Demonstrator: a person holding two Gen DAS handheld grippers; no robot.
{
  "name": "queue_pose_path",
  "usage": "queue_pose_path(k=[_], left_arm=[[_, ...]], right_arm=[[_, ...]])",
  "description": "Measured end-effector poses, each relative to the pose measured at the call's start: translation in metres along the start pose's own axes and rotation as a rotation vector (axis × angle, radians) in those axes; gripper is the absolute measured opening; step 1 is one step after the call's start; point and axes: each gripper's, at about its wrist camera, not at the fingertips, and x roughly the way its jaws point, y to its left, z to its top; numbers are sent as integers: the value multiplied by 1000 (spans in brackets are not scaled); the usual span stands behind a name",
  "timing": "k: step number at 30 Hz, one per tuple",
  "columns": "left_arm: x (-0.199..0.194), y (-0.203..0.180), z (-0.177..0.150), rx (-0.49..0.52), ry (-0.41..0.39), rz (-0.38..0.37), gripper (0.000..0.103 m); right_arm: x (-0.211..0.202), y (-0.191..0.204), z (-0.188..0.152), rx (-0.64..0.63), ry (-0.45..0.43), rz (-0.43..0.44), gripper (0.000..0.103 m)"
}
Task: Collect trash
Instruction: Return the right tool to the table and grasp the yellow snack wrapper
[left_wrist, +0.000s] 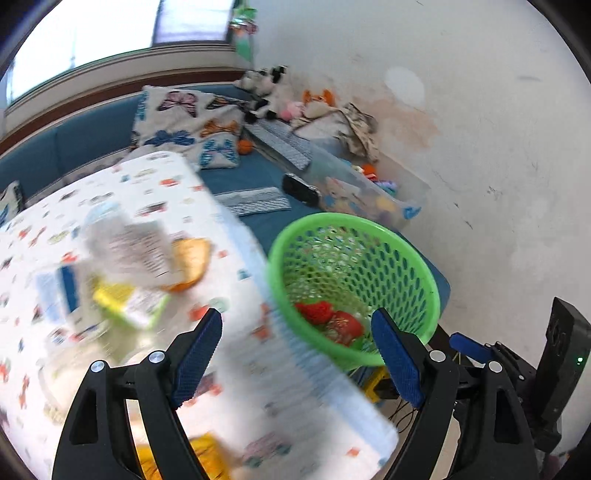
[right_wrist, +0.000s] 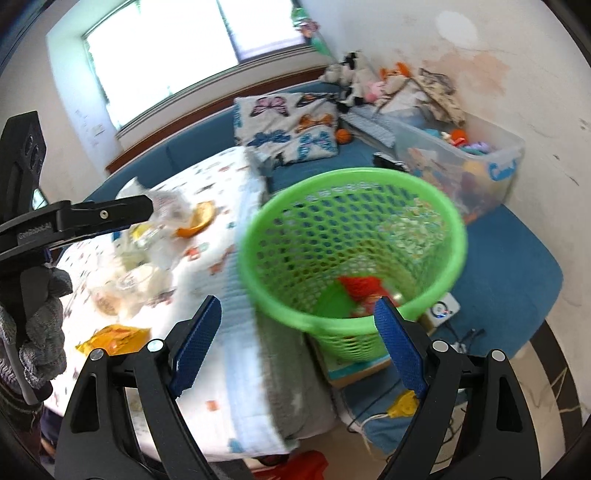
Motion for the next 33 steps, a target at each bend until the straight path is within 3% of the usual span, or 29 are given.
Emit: queue_pose_path(k=[7, 13, 21, 33], left_arm=[[-45, 51, -28, -67, -62, 88, 80], [-64, 95, -50, -161, -70, 134, 80], [-80, 129, -80, -247, -80, 174, 80], [-99, 163, -114, -334, -95, 197, 80]], right_arm=[[15, 53, -9, -89, 45, 84, 84], [28, 102, -24, -172, 92, 159, 84], [41, 158, -47, -294, 153, 245, 84], [74, 204, -65, -396, 232, 304, 91]])
